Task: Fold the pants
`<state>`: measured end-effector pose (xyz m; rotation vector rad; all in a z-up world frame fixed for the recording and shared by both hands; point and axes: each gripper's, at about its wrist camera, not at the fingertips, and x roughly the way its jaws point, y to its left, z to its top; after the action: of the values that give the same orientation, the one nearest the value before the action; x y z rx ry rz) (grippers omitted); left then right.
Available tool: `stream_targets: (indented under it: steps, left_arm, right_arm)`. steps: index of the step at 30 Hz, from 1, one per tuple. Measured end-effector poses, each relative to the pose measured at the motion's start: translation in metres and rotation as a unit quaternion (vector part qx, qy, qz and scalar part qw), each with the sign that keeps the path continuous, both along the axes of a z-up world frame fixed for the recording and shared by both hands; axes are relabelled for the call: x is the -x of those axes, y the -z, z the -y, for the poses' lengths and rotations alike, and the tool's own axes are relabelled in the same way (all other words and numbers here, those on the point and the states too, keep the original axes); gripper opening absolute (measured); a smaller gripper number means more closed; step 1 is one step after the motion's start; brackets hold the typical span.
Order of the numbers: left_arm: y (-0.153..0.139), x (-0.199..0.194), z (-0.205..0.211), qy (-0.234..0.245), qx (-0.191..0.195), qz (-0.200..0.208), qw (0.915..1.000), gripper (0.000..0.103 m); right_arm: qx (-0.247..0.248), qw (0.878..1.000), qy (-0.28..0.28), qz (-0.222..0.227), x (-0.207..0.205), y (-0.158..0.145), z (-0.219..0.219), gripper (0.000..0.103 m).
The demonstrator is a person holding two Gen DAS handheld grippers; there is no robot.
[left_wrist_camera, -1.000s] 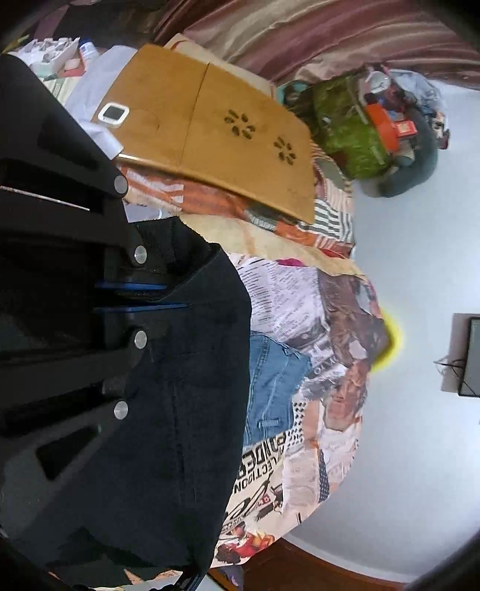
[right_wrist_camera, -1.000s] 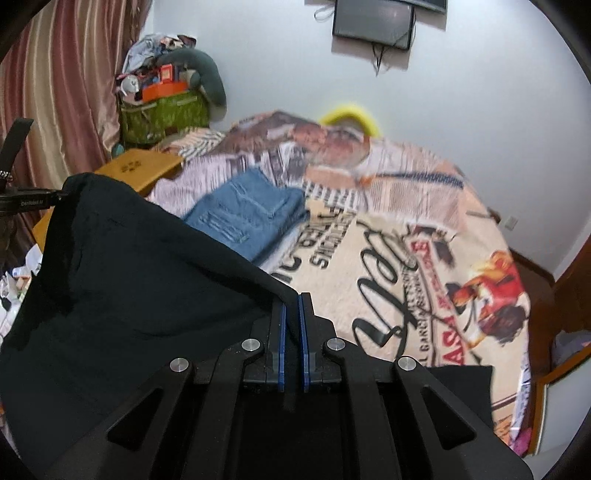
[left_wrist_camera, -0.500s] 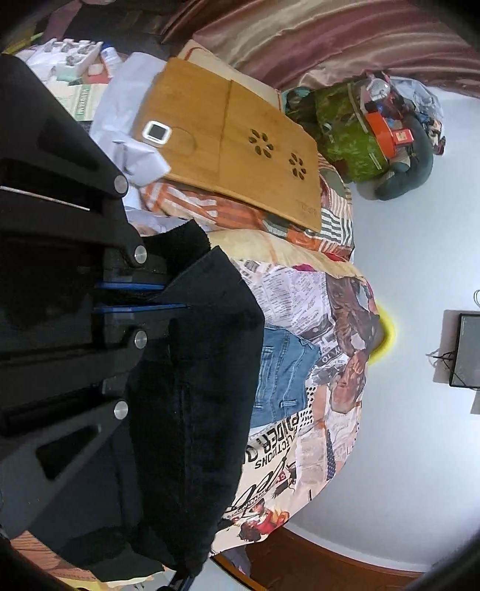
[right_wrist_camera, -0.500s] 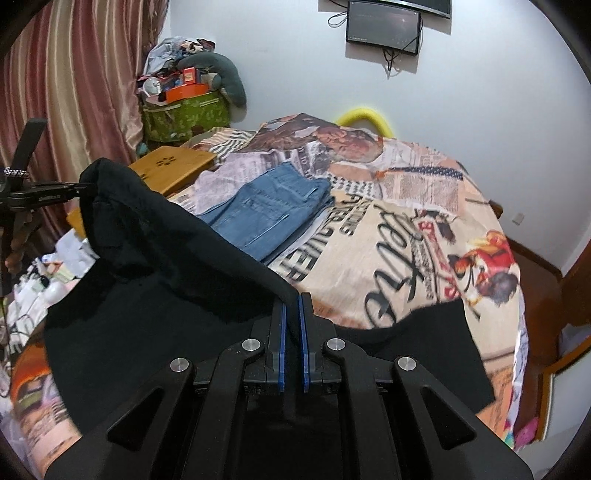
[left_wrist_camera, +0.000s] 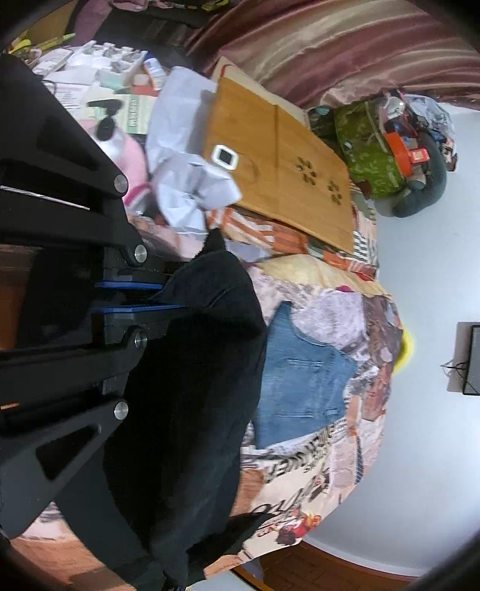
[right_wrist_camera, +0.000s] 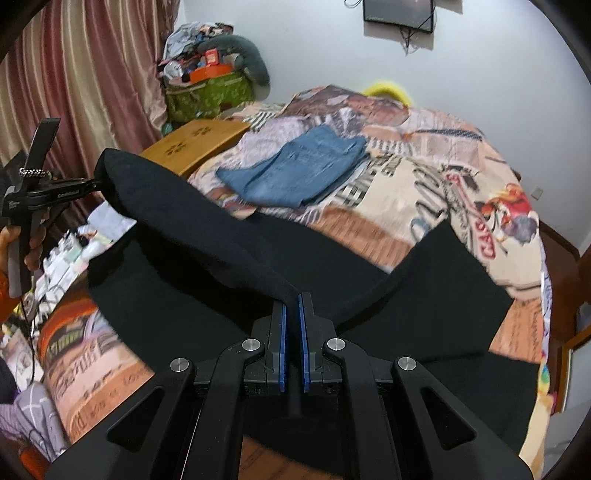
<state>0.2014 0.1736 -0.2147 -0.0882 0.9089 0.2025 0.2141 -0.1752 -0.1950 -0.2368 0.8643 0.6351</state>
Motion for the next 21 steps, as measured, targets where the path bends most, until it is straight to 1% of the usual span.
stream_targets:
  steps: [2, 7, 11, 14, 16, 19, 21]
  left_arm:
    - [0.008, 0.009, -0.001, -0.001, 0.005, -0.009, 0.9999, 0.008]
    - [0.031, 0.026, 0.001, -0.004, -0.001, -0.043, 0.9991, 0.009]
    - [0.043, 0.033, 0.002, -0.012, -0.019, -0.072, 0.9971, 0.009]
    - [0.042, 0.038, 0.004, -0.015, -0.043, -0.078, 0.9959, 0.009]
    - [0.037, 0.042, 0.003, -0.012, -0.046, -0.08, 0.9957, 0.01]
    - [0.025, 0.045, 0.001, -0.014, -0.041, -0.079, 0.996, 0.017]
    - [0.014, 0.045, 0.001, -0.017, -0.044, -0.07, 0.9965, 0.02]
  right_arm:
    - [0.003, 1.0, -0.003, -0.009, 0.007, 0.007, -0.001, 0.005]
    - [0.006, 0.999, -0.004, -0.032, 0.018, 0.022, -0.001, 0.006]
    - [0.012, 0.999, -0.012, -0.041, 0.024, 0.023, -0.001, 0.008]
    - [0.022, 0.999, -0.019, -0.039, 0.026, 0.019, -0.001, 0.01]
    - [0.027, 0.999, -0.022, -0.041, 0.027, 0.017, -0.001, 0.01]
    - [0.027, 0.998, -0.024, -0.048, 0.027, 0.012, 0.001, 0.011]
    - [0.022, 0.998, -0.026, -0.049, 0.026, 0.006, 0.005, 0.012]
